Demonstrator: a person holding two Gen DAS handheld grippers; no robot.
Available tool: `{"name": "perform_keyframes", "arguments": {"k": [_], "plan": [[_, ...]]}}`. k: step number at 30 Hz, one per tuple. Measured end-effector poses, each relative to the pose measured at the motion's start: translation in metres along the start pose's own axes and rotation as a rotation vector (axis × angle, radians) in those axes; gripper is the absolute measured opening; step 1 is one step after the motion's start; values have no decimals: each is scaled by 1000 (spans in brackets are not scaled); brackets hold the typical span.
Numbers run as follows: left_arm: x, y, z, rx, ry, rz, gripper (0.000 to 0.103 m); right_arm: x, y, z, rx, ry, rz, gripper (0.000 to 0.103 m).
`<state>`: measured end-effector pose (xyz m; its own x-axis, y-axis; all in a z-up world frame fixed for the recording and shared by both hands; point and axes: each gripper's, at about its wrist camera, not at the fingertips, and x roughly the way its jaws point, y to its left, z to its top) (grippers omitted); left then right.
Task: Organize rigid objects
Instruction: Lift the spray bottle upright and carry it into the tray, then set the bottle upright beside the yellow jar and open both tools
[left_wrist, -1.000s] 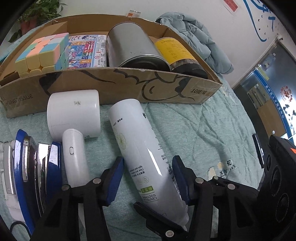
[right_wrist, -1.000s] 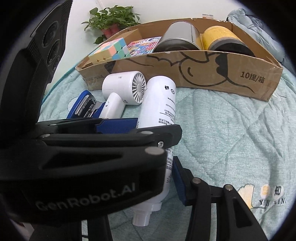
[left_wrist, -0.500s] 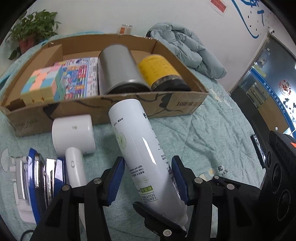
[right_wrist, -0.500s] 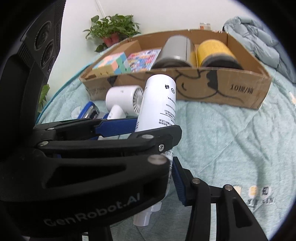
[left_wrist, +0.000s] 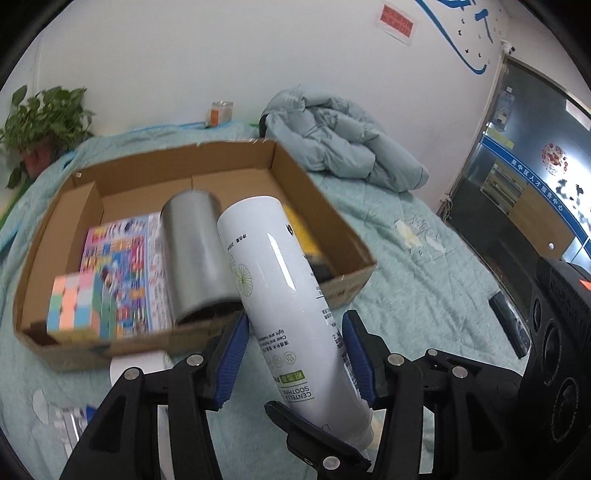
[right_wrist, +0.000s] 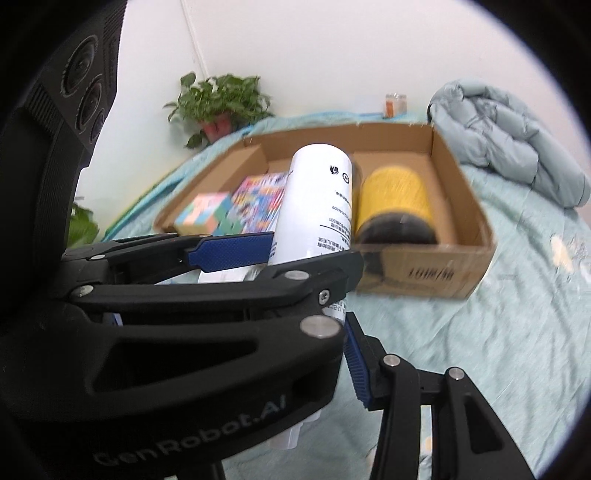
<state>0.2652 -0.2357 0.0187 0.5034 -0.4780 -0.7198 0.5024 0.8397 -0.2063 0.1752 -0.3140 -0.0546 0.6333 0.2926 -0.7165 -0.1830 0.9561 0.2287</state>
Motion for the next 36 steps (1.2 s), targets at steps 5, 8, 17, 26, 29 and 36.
{"name": "perform_keyframes", "arguments": {"k": [5, 8, 17, 26, 29, 36], "plan": [[5, -16, 50, 22, -28, -24, 50, -9, -18, 30, -4, -42, -30, 46], [10, -22, 81, 31, -41, -38, 50, -14, -27, 51, -18, -57, -50, 46], [68, -21, 168, 33, 38, -67, 50, 2, -73, 115, 7, -11, -67, 47], [164, -10, 174, -13, 213, -109, 50, 51, -124, 116, 112, 126, -59, 46], [181, -11, 163, -14, 255, -106, 50, 62, -133, 107, 143, 158, -59, 46], [194, -14, 148, 9, 292, -118, 52, 69, -138, 96, 162, 184, -60, 47]]}}
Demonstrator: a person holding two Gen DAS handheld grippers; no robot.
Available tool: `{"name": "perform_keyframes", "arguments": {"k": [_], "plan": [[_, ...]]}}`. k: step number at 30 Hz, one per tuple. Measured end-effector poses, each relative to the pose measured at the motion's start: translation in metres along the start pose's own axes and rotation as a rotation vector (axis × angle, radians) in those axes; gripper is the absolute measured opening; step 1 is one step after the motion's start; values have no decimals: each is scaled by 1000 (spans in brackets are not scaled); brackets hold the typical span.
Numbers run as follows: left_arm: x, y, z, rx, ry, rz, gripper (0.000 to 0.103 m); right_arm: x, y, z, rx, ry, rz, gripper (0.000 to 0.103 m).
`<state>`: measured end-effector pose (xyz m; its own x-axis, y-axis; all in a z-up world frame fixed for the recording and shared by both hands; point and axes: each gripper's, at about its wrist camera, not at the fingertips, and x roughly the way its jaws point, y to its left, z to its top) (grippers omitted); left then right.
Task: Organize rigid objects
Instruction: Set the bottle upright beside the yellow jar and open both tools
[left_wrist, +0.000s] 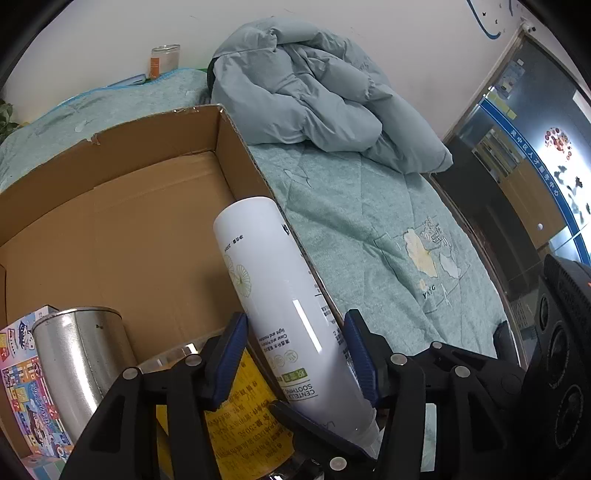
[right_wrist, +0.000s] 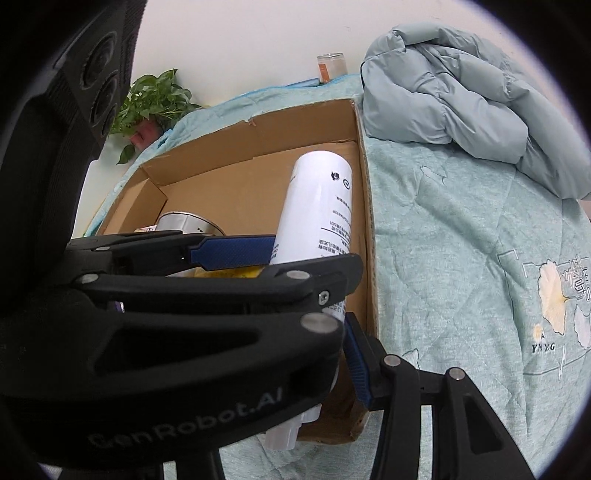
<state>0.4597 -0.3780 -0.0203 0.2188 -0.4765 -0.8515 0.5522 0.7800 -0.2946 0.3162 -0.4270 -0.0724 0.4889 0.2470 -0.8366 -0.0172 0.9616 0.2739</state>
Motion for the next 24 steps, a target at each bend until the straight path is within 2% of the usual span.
{"name": "perform_keyframes", "arguments": {"k": [2, 4, 7, 11, 14, 15, 17, 18, 21, 24], "plan": [[-2, -3, -5, 15, -4, 7, 51, -3, 3, -2, -14, -4, -31, 47], [-12, -3, -11, 15, -22, 10, 52, -10, 8, -5, -47, -33, -115, 48], [-41, 5, -26, -4, -98, 19, 52, -28, 17, -13, -82, -88, -154, 49], [-92, 19, -65, -19, -228, 46, 67, -53, 20, -36, -93, -174, -151, 49], [-126, 31, -102, -38, -310, 95, 75, -69, 27, -63, -125, -238, -137, 48], [-136, 36, -116, -49, -329, 111, 75, -72, 30, -73, -135, -264, -148, 45], [-146, 43, -136, -66, -345, 138, 75, -71, 31, -83, -124, -284, -155, 17], [-149, 46, -145, -77, -349, 153, 75, -66, 31, -85, -117, -277, -147, 11], [-159, 53, -172, -95, -377, 191, 75, -51, 32, -81, -118, -261, -128, 6], [-170, 57, -196, -101, -423, 256, 77, -38, 31, -75, -111, -249, -161, 6]]}}
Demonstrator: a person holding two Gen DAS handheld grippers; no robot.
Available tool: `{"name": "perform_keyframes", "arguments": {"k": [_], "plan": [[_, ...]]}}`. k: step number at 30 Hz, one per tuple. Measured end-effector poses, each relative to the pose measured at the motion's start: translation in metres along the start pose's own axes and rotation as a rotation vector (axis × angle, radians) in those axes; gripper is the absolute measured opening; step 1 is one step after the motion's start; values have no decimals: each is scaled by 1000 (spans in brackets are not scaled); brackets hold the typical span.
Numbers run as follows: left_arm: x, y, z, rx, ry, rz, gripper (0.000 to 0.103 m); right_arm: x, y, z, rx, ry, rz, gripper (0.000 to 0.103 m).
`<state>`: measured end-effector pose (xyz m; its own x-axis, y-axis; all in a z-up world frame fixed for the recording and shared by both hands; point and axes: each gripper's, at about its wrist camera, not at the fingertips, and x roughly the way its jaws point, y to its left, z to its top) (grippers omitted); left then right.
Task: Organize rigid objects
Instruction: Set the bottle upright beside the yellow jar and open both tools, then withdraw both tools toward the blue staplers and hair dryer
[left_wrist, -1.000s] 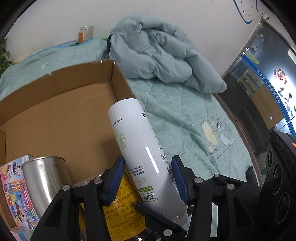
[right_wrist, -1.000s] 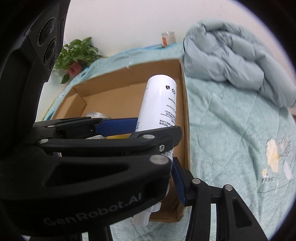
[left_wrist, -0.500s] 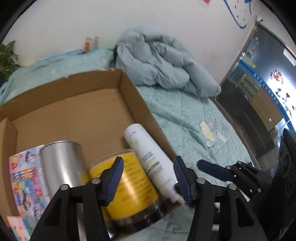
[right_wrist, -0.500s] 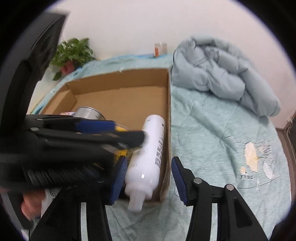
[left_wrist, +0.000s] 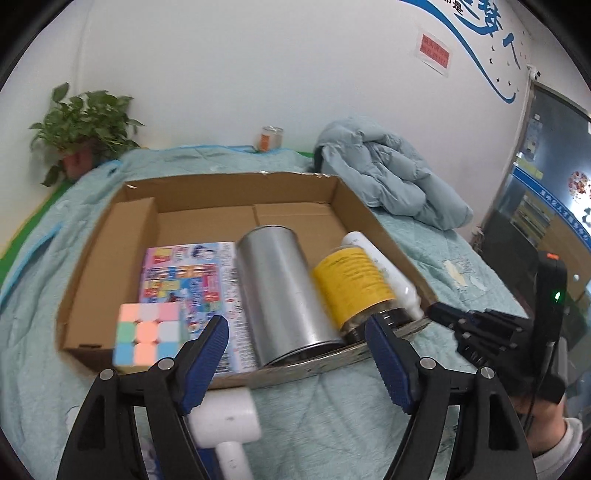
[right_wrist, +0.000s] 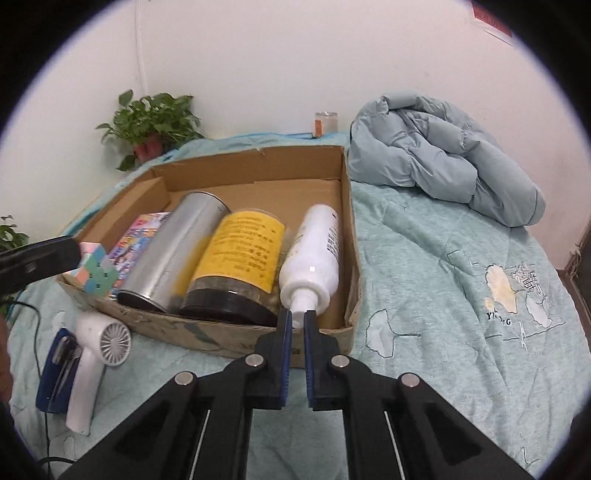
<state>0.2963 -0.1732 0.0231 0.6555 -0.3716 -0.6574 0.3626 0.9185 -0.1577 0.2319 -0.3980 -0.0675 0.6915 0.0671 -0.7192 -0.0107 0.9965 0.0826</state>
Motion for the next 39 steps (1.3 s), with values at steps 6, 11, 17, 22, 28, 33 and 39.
{"name": "perform_keyframes", "arguments": {"k": [6, 11, 17, 22, 28, 33, 39], "plan": [[-50, 28, -31, -14, -180, 137, 103, -40, 16, -7, -52, -177, -79, 52], [-80, 51, -47, -19, -230, 208, 103, -67, 47, -24, -129, -334, -83, 103], [-88, 89, -66, -50, -101, 194, 103, -63, 87, -41, -115, -270, 70, 103], [-84, 113, -96, -73, 42, 158, 103, -39, 123, -61, -72, -77, 321, 103], [-86, 123, -126, -98, 87, 162, 103, -6, 180, -86, -133, 75, 424, 101], [-94, 127, -135, -149, 61, 174, 103, 17, 193, -90, -146, 169, 335, 81], [-94, 118, -125, -192, 56, 97, 102, 22, 194, -96, -132, 191, 330, 34]]}}
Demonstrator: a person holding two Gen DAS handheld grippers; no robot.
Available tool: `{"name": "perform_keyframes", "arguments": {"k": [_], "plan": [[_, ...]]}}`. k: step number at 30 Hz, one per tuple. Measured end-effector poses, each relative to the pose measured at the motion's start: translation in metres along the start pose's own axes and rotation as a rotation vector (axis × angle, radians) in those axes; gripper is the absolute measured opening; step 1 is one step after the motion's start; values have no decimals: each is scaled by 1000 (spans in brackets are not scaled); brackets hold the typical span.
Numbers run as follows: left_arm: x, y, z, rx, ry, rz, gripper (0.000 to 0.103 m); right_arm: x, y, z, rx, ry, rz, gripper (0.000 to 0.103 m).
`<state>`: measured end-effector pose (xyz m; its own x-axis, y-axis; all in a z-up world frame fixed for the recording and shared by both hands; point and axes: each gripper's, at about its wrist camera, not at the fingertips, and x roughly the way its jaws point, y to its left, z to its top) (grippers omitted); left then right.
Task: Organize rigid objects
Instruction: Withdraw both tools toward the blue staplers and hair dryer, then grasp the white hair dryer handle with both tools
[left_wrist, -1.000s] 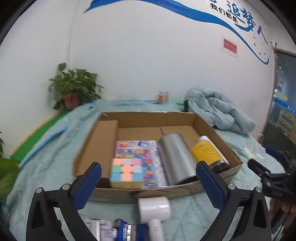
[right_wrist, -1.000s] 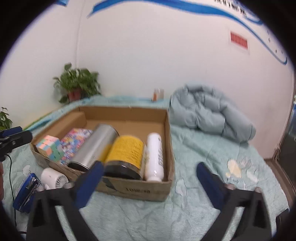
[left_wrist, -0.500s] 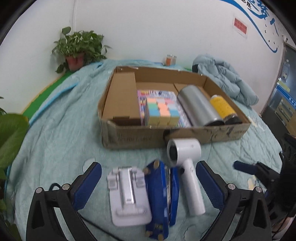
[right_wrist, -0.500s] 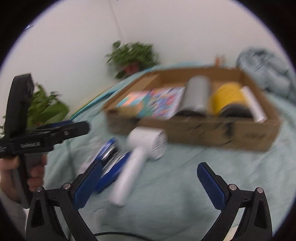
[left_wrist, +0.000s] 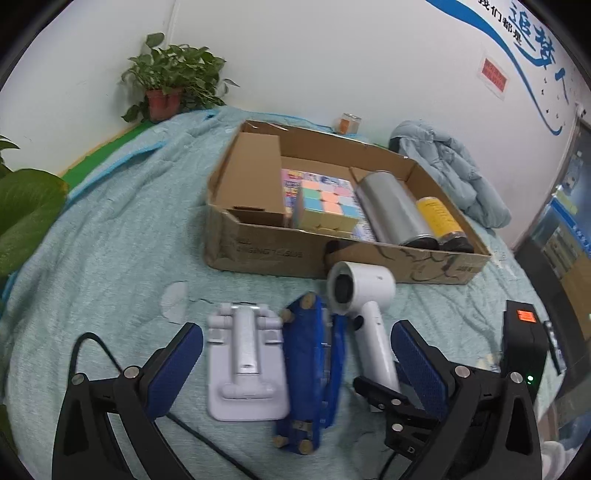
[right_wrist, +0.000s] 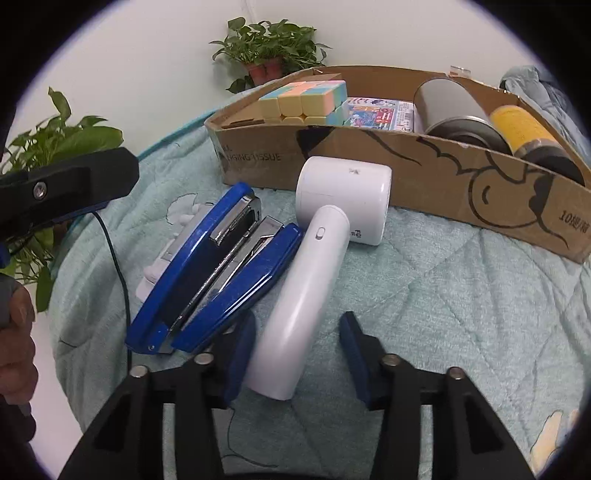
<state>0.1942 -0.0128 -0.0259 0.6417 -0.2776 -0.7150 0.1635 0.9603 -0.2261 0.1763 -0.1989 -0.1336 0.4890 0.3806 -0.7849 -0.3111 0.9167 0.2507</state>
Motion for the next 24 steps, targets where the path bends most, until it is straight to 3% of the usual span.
{"name": "perform_keyframes", "arguments": {"k": [4, 8, 13, 17, 20, 22, 24], "plan": [[12, -24, -6, -23, 75, -161, 102, -13, -19, -12, 81, -18, -7, 24], [30, -58, -19, 4, 148, -247, 102, -40, -40, -34, 121, -33, -41, 24], [59, -97, -38, 17, 268, -293, 100, -67, -49, -61, 153, -26, -118, 24], [81, -119, -52, 44, 345, -309, 90, -71, -44, -74, 186, -19, -111, 25], [98, -120, -60, -9, 409, -326, 76, -72, -42, -78, 201, -36, -97, 26], [98, -122, -60, -13, 395, -326, 75, -71, -45, -77, 212, -36, -83, 26], [100, -123, -61, -5, 404, -319, 64, -66, -46, -72, 207, -32, -77, 27]]}}
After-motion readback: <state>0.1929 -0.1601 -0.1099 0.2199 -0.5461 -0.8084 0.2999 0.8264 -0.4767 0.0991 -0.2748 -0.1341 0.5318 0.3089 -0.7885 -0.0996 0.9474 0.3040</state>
